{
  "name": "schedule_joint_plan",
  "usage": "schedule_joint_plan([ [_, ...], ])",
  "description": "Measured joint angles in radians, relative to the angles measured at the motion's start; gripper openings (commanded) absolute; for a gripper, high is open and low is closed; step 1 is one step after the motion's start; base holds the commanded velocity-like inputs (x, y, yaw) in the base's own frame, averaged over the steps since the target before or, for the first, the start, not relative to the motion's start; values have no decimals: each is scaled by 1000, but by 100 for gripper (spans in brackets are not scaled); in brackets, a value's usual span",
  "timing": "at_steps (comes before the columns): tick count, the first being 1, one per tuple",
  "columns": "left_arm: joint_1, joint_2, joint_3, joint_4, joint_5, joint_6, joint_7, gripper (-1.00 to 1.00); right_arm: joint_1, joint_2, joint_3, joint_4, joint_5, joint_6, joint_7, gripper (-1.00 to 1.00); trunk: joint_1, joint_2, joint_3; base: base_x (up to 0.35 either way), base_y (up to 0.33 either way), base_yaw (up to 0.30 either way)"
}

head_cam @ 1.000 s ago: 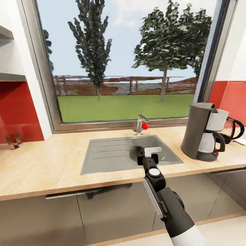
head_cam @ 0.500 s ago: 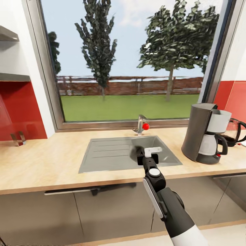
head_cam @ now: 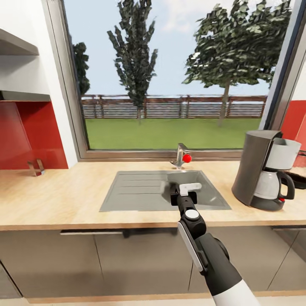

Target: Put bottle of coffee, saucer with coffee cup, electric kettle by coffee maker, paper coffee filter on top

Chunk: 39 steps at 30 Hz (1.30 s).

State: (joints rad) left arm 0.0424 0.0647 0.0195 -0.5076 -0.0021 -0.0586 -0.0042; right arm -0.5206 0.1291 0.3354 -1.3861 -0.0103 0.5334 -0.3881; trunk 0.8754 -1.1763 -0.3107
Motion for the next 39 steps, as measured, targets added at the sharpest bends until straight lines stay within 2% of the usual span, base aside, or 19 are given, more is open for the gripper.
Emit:
schedule_joint_plan([
  [9,0,0,1,0,-1,0,-1,100,0,0,0,-1,0,0,0,-100,0,0,0,0,-239,128],
  [21,0,0,0,0,0,0,-1,100,0,0,0,-1,0,0,0,-100,0,0,0,0,-60,238],
  [39,0,0,-1,0,-1,-1,0,100,0,0,0,-1,0,0,0,-100,0,0,0,-1,-287,19],
])
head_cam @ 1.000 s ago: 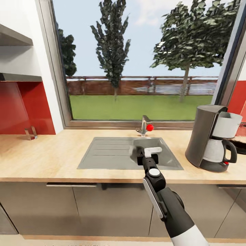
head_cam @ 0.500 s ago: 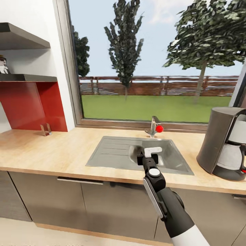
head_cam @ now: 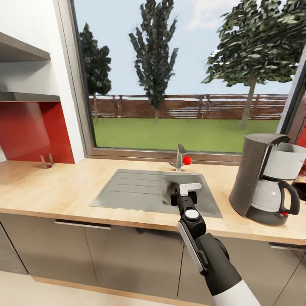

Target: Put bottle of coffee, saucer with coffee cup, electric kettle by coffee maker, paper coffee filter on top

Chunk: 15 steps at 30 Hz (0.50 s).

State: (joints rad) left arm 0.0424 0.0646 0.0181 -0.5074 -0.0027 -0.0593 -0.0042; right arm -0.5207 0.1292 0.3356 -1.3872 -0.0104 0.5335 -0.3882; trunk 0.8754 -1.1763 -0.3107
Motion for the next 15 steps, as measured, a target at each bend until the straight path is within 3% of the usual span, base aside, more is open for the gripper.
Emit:
schedule_joint_plan([
  [6,0,0,0,0,0,-1,0,100,0,0,0,0,0,0,0,-100,0,0,0,-134,-267,0],
  [15,0,0,0,1,0,0,0,100,0,0,0,0,0,0,0,-100,0,0,0,-231,-218,0],
])
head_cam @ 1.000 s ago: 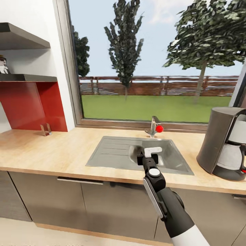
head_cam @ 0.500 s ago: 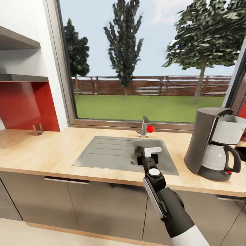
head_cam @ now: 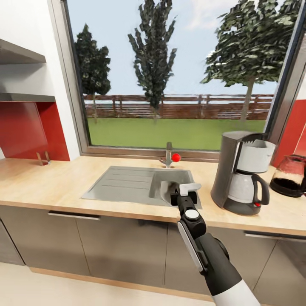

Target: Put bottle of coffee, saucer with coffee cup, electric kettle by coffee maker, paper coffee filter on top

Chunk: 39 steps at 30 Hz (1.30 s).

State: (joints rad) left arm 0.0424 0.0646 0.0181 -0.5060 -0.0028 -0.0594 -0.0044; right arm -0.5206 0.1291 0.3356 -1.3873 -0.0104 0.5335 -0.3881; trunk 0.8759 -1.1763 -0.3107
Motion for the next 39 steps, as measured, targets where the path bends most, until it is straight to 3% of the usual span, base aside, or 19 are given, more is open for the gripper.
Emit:
schedule_joint_plan([
  [16,0,0,0,0,0,0,0,100,0,0,0,0,0,0,0,-100,0,0,0,-222,-221,0],
  [39,0,0,0,0,0,0,0,100,0,0,0,1,0,2,0,-100,0,0,0,-9,-320,0],
])
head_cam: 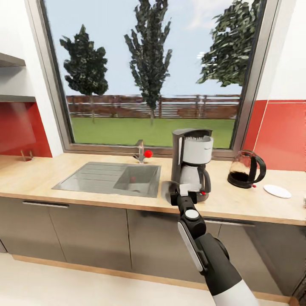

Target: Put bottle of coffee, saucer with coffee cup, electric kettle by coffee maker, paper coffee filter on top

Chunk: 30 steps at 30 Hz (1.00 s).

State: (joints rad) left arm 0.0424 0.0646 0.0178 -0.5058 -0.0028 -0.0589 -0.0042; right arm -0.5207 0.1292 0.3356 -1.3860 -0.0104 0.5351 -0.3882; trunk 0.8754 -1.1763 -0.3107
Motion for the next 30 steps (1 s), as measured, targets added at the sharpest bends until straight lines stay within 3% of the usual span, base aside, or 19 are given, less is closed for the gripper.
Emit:
schedule_joint_plan([
  [22,0,0,0,0,0,0,0,100,0,1,3,1,0,3,0,-100,0,0,0,-9,-164,0],
  [30,0,0,0,0,0,0,0,100,0,1,39,2,-1,5,1,-100,0,0,0,0,-22,0],
])
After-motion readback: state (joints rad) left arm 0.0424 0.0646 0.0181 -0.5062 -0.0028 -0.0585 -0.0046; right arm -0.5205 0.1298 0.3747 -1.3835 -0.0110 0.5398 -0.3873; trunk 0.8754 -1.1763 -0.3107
